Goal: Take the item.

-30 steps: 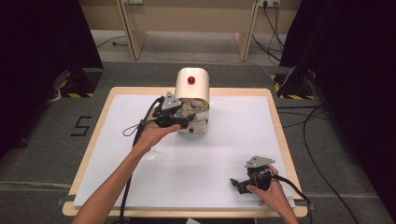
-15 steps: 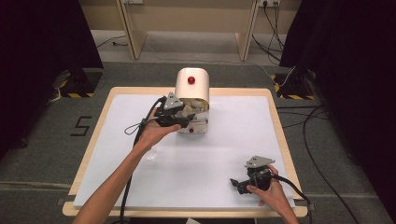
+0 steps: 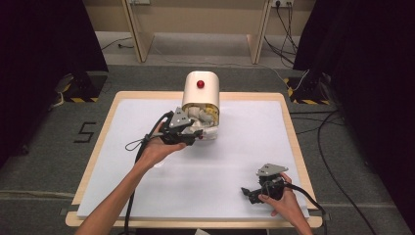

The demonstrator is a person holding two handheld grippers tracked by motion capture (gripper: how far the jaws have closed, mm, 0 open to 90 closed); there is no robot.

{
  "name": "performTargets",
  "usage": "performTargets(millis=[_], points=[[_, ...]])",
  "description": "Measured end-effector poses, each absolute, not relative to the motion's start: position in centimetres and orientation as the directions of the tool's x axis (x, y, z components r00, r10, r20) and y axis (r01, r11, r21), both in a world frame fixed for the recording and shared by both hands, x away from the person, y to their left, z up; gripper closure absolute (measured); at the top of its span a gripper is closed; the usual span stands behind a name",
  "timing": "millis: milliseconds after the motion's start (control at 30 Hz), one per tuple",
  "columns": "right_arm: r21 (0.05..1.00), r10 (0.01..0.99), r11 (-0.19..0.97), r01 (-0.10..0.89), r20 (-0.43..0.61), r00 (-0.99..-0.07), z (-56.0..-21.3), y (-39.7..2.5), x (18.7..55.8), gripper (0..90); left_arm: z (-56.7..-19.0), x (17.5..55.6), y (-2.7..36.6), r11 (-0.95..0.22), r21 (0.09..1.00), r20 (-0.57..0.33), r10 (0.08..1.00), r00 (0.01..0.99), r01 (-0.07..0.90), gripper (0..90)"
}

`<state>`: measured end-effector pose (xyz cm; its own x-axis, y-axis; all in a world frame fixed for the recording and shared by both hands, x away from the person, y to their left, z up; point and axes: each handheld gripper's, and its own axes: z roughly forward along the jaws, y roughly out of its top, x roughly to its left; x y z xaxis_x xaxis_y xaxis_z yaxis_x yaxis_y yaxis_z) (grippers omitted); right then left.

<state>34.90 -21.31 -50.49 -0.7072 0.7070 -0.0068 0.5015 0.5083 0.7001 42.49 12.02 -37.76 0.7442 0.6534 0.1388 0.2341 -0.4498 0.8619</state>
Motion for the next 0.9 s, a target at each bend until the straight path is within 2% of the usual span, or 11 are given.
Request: performTargets(millis=[267, 900], points=[[0.700, 0.707, 0.510, 0.500, -0.010, -0.707, -50.5, -21.3, 34.9, 2.1, -38.0, 41.6, 11.9, -0.474, 0.855, 0.175, 0.645, 0.744, 0.211, 52.9], [0.700, 0.708, 0.509, 0.501, -0.008, -0.706, -50.5, -21.3, 34.9, 2.1, -37.9, 39.8, 12.0, -0.479, 0.857, 0.189, 0.634, 0.750, 0.190, 53.1]])
